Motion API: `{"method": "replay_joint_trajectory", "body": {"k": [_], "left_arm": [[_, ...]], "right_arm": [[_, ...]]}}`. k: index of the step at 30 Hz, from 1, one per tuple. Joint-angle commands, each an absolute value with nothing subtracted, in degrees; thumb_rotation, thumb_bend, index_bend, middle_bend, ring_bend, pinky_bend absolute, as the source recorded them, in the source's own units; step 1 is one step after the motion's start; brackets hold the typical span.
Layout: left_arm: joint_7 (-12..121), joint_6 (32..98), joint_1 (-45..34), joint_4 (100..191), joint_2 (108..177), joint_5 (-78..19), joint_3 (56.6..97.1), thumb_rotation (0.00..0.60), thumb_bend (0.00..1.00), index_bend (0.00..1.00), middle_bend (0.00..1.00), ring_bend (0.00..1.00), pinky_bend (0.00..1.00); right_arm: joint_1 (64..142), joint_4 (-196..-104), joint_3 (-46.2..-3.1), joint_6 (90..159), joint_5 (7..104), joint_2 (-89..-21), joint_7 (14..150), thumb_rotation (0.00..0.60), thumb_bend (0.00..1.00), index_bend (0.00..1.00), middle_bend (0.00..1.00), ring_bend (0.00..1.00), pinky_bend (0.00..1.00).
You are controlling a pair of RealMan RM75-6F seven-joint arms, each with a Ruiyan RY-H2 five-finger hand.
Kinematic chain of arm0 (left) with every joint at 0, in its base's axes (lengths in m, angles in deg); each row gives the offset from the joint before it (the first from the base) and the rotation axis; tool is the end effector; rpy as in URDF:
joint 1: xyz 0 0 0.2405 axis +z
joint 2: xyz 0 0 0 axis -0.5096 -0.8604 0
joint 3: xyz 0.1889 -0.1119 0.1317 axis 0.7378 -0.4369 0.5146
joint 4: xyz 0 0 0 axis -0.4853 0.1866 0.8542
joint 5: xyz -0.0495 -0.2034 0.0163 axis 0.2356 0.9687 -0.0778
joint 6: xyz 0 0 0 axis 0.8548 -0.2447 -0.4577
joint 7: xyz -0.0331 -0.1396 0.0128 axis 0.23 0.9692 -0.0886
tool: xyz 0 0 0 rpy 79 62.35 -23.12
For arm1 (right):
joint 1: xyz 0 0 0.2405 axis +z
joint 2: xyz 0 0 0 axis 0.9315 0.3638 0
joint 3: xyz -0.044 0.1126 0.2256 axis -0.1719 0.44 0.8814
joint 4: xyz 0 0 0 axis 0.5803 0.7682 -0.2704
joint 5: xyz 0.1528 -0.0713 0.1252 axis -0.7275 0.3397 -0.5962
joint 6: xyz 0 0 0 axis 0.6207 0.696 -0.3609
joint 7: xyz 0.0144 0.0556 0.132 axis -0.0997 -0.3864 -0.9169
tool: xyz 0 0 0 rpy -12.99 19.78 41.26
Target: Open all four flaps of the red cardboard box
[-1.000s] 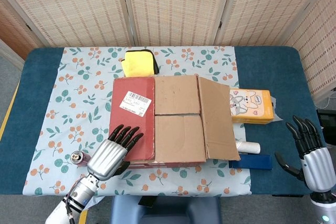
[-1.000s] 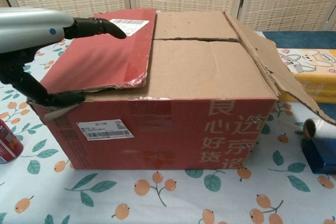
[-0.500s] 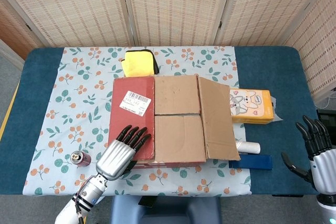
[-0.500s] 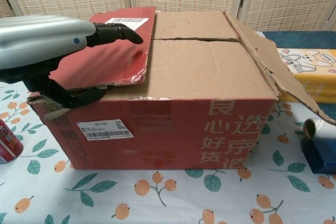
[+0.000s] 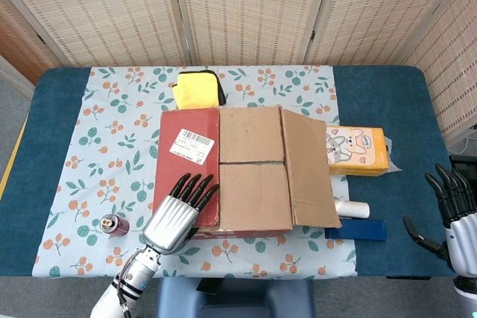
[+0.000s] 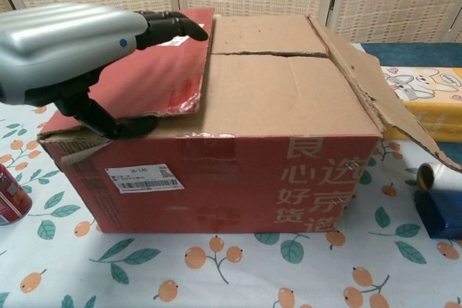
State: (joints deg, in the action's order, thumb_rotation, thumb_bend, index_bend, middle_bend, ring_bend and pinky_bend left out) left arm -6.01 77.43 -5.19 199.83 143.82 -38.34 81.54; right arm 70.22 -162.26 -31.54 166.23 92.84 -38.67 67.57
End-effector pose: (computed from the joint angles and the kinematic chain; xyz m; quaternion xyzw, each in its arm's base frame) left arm -0.0516 0.2162 0.0397 -0.7714 -0.2486 -0.4071 0.4212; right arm -0.2829 -0.1543 0.1844 0.5427 -0.3121 0.5850 0.5156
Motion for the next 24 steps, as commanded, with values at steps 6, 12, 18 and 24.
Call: {"method": "replay_joint_trajectory", "body": {"k": [6,12,18,24], "left_arm": [[-7.88,80.14,-4.54,197.70,146.54,-43.32,81.59,0.600,0.42,0.00,0.04,0.02,0.12],[-8.69,81.91,-3.61,197.07,147.18,-46.04,81.31,0.600,0.42,0.00,0.05,0.02,0.12],[-10.25,84.39,-2.05,195.82,147.32,-49.49,81.42,0.600,0.42,0.00,0.03,0.02,0.12],[-9.36,86.46,-0.25,196.07,146.74,-53.15,81.29,0.600,0.42,0.00,0.02,0.02,0.11]], "right_arm": [[70.18,-162.51,-31.53,165.86,92.83,-38.57,67.65,0.600,0.38,0.00,0.00,0.00,0.00],[70.25,-162.61,-31.54,165.28,92.74,-38.52,67.86,0.600,0.38,0.00,0.00,0.00,0.00],[70.17,-162.54,-31.41,165.31,92.76,-38.57,68.10,0.600,0.39,0.00,0.00,0.00,0.00],[70.29,-162.57,-31.23,164.63,92.34,-38.75,68.99,0.600,0.39,0.00,0.00,0.00,0.00]]}}
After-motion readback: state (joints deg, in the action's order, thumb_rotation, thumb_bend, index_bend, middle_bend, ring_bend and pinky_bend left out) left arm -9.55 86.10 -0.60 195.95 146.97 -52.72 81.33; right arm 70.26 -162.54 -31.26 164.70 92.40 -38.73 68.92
